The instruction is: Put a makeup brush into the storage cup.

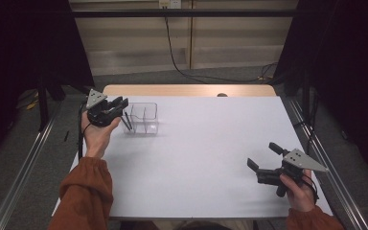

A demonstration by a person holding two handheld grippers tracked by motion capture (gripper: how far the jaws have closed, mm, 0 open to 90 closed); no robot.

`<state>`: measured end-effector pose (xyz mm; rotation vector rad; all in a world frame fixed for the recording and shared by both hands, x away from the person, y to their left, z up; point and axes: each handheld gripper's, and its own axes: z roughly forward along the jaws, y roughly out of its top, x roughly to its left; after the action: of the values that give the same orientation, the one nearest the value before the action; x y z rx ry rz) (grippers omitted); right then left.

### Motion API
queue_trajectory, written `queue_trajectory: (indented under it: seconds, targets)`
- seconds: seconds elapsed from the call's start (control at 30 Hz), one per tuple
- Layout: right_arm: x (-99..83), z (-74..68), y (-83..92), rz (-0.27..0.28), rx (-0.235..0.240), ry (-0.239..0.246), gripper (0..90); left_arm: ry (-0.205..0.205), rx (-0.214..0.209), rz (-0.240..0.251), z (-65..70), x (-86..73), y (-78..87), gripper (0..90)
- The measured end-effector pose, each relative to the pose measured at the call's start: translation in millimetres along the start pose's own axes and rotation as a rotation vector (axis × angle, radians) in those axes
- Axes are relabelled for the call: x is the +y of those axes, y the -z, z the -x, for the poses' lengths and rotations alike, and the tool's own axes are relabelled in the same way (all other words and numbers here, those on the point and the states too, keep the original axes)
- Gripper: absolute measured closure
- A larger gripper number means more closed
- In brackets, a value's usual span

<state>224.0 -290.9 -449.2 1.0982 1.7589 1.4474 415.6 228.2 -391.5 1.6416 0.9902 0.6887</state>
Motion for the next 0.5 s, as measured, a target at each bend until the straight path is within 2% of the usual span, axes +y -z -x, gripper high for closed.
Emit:
queue_trajectory:
  seconds: [0.07, 0.13, 0.23, 0.5]
  targets:
    - [0.0, -0.1, -0.1, -0.001, 0.001, -0.002, 0.0, 0.018, -0.012, 0.006, -0.2, 0.8, 0.3, 63.0]
    - [-0.1, 0.1, -0.3, -0.001, 0.000, -0.001, 0.0, 0.007, 0.006, 0.019, 2.2, 2.3, 0.6, 57.0]
    - [-0.1, 0.1, -0.2, -0.002, 0.000, -0.002, 0.0, 0.006, 0.008, 0.026, 1.9, 3.1, 0.8, 47.9]
    - [-0.9, 2.6, -1.7, -0.005, -0.002, -0.005, 0.0, 0.027, 0.024, 0.041, -2.2, 3.3, 0.3, 23.4]
